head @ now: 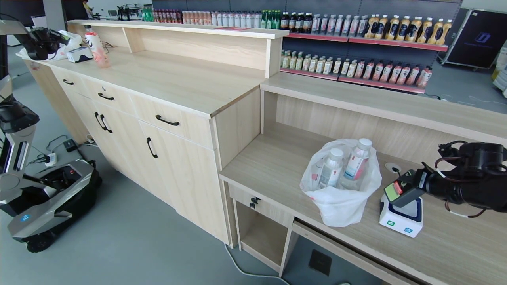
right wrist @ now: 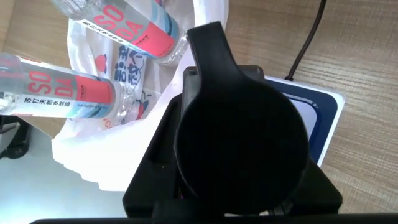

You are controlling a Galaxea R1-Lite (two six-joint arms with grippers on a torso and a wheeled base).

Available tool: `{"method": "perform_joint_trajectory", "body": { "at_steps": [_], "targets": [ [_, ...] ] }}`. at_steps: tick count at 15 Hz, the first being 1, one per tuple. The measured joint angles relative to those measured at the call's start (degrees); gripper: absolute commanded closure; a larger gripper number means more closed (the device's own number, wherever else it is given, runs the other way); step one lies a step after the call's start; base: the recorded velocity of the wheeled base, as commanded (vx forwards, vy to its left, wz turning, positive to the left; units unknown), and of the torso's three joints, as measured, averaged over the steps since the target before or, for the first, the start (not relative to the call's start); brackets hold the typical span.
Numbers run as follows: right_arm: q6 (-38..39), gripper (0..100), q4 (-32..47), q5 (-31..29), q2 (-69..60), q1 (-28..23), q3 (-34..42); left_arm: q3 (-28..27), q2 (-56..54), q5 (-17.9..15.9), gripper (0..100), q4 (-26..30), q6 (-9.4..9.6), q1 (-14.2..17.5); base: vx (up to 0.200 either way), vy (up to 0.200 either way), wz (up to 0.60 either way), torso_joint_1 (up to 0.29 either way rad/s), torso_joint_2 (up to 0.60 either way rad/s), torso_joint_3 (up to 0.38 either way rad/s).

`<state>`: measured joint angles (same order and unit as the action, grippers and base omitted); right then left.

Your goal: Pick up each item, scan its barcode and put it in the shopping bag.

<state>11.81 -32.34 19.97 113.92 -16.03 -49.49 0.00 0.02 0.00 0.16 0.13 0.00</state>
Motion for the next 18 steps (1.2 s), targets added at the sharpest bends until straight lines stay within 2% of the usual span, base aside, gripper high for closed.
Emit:
{"method": "perform_joint_trajectory", "body": {
  "at_steps": [12, 14, 17, 18],
  "targets": [
    [-1.4, 100, -0.8, -0.2, -0.2, 0.0, -0.3, 0.0, 0.0, 0.0, 0, 0.0, -0.02, 0.0, 0.000, 0.000, 0.00, 0.000, 0.00, 0.000],
    [-9.2, 100, -1.6, -1.5, -3.5, 0.2, 0.8, 0.0, 0.0, 0.0, 0, 0.0, -0.02, 0.0, 0.000, 0.000, 0.00, 0.000, 0.00, 0.000],
    [-30.2, 100, -2.0, -4.5, -13.1, -0.9, 7.4, 0.0, 0.0, 0.0, 0, 0.0, 0.00, 0.0, 0.000, 0.000, 0.00, 0.000, 0.00, 0.000],
    [-34.5, 100, -2.3, -5.1, -16.3, -1.6, 9.8, 0.0, 0.0, 0.0, 0, 0.0, 0.00, 0.0, 0.000, 0.000, 0.00, 0.000, 0.00, 0.000]
  ]
}}
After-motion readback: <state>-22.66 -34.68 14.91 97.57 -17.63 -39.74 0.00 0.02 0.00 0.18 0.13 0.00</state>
